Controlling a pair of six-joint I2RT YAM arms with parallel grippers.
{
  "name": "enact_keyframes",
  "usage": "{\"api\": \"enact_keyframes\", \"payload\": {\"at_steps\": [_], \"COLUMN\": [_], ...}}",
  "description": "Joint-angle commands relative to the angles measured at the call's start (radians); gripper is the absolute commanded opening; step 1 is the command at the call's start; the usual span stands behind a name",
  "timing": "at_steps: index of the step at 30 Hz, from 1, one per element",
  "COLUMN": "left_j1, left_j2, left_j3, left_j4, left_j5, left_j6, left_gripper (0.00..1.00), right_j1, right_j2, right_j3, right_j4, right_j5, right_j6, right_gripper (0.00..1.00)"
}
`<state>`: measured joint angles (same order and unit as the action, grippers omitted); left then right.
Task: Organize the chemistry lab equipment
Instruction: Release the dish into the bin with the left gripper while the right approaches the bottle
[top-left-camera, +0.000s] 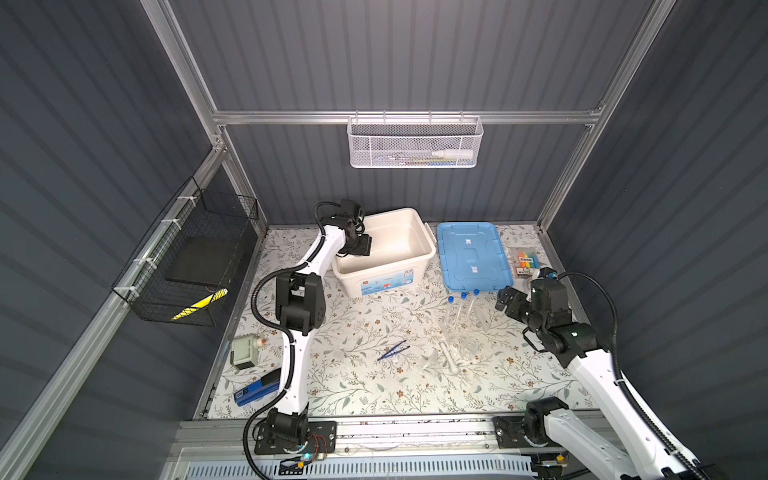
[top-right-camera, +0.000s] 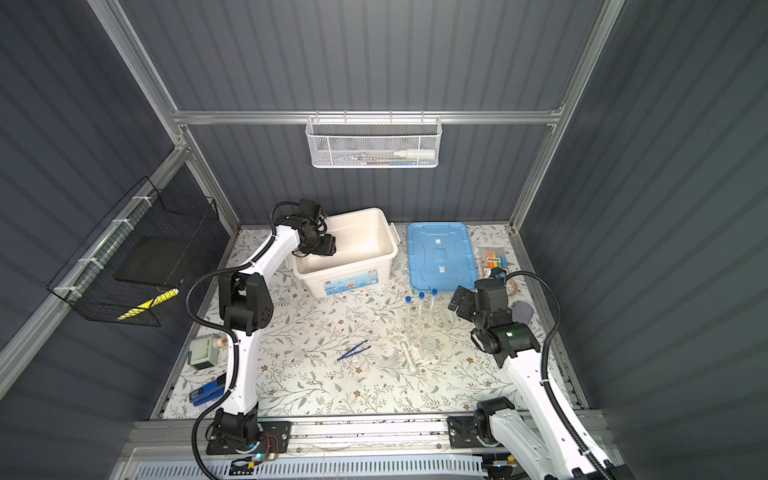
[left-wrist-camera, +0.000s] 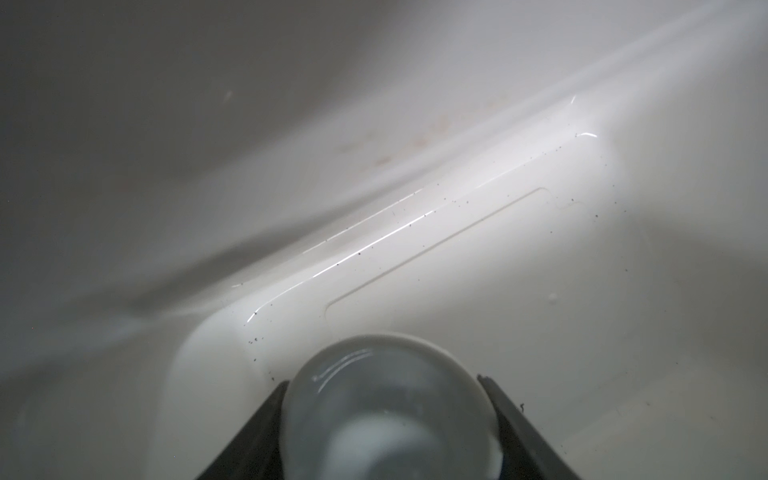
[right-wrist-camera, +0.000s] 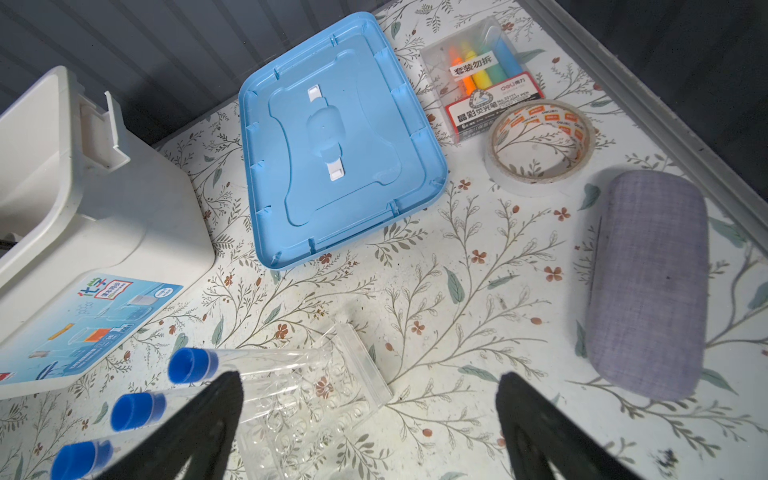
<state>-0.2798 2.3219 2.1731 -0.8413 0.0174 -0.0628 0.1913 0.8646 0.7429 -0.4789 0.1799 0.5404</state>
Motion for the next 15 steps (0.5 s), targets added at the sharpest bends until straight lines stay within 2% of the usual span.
{"api": "enact_keyframes", "payload": {"at_steps": [1,7,15], "left_j1": [0.007,0.007,0.007], "left_j2": [-0.047,-0.081,-0.015], "left_j3": [-0.041,-0.108,-0.039], "left_j4": [-0.04,-0.022,-0.083], "left_j5": [0.019,0.021,0.007], "left_j6": [0.025,0.043,0.048], "left_gripper": [0.5,0.5,0.5], "right_j1": [-0.003,-0.003,-0.003], "right_j2": [-0.009,-0.006,-0.01], "right_j3": [0.023,0.024,0.029], "right_j4": [0.002,0.002,-0.004], "right_j5": [0.007,0.001,0.0], "right_j6": [0.008,0.007,0.008], "right_gripper": [0.97,0.97,0.97]}}
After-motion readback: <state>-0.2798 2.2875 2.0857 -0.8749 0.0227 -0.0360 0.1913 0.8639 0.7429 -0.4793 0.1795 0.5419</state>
